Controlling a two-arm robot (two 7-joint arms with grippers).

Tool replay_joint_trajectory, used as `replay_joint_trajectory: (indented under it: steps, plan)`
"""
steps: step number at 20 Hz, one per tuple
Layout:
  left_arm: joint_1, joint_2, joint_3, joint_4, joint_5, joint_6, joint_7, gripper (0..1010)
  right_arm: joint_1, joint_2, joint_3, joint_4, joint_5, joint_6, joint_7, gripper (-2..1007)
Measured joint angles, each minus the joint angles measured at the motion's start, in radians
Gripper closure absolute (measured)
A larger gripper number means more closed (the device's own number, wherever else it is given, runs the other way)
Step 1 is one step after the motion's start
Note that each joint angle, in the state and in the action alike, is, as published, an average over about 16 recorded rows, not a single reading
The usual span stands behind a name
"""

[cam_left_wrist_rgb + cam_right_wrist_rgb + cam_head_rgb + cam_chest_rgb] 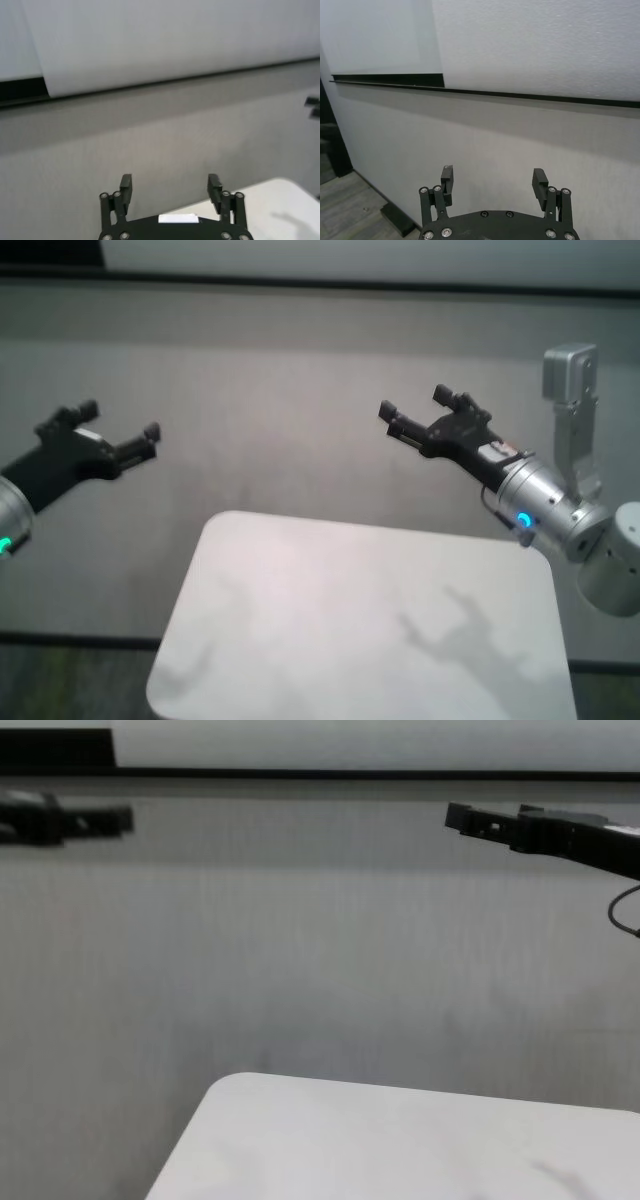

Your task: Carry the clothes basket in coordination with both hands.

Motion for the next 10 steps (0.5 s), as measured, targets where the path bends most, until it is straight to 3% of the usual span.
replay_joint_trajectory:
  steps: [3, 10]
  plan:
    - [-0.088, -0.048, 0.044, 0.174, 0.018, -0.021, -0.052, 10, 0.026, -0.012, -0.008, 0.080, -0.014, -0.009, -0.002, 0]
    - [-0.306, -0.184, 0.149, 0.633, 0.070, -0.085, -0.157, 11, 0.094, -0.039, -0.015, 0.298, -0.039, -0.030, 0.013, 0]
